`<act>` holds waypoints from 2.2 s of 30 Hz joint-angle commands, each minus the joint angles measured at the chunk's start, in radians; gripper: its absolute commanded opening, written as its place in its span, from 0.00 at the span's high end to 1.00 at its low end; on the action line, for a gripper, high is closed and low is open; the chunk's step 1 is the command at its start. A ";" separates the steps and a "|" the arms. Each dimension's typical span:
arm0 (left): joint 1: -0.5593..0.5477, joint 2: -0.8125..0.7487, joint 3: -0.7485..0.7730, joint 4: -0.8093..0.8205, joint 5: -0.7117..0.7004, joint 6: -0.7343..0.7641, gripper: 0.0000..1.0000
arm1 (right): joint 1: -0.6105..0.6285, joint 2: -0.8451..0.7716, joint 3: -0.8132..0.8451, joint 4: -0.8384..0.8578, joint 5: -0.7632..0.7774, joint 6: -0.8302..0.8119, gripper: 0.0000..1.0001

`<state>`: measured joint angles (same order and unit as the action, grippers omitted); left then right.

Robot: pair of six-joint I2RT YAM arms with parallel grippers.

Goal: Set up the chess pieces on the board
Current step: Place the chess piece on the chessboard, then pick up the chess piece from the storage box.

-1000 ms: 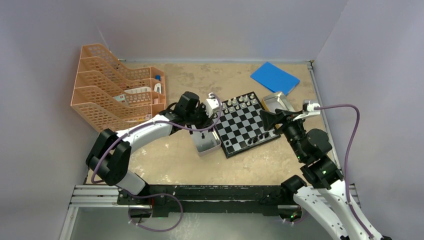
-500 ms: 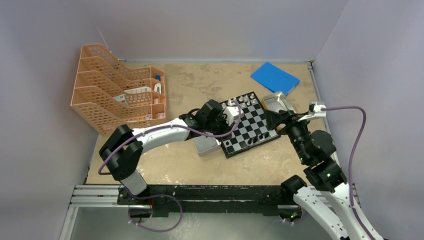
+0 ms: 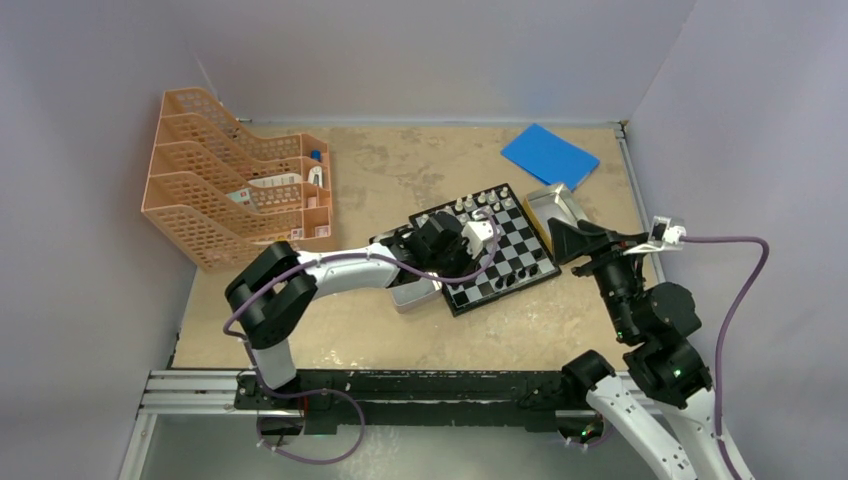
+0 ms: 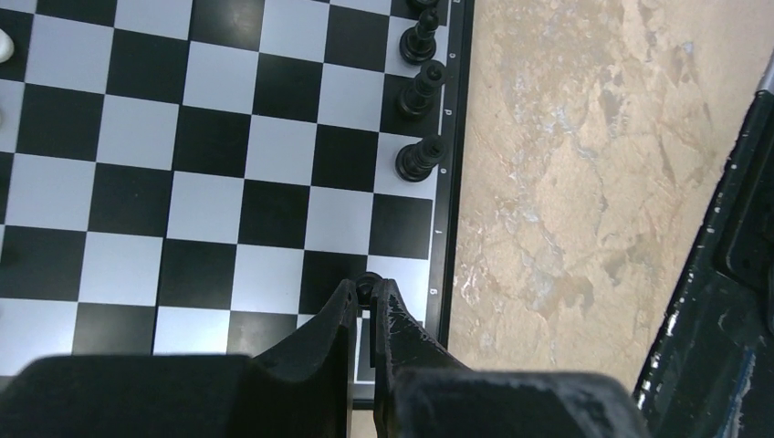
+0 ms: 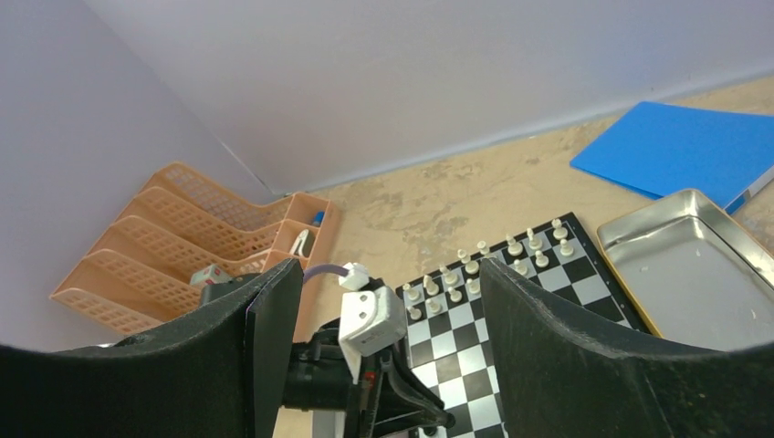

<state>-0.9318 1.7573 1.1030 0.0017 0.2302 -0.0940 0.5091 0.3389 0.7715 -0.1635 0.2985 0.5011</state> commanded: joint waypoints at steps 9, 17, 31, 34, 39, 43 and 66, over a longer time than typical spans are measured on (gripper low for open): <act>-0.002 0.066 0.020 0.091 -0.047 0.018 1.00 | -0.004 0.001 0.045 0.015 0.011 -0.001 0.25; -0.003 0.095 0.032 0.083 -0.043 0.025 1.00 | -0.004 0.006 0.044 0.014 0.005 -0.012 0.25; -0.002 0.098 0.028 0.042 -0.044 0.026 1.00 | -0.004 0.001 0.037 0.018 0.003 -0.010 0.24; -0.003 0.104 0.032 0.034 -0.045 0.026 0.94 | -0.004 0.002 0.037 0.018 0.001 -0.009 0.24; -0.002 0.098 0.042 0.022 -0.045 0.025 0.87 | -0.004 0.002 0.034 0.025 0.001 -0.009 0.24; -0.003 0.078 0.050 0.015 -0.039 0.027 0.79 | -0.004 0.008 0.034 0.030 0.001 -0.008 0.24; 0.048 -0.164 0.120 -0.277 -0.405 -0.324 0.68 | -0.004 0.007 0.029 0.038 -0.009 -0.004 0.24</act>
<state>-0.9272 1.6463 1.1904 -0.1577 -0.0322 -0.2066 0.5091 0.3401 0.7734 -0.1745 0.2966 0.4984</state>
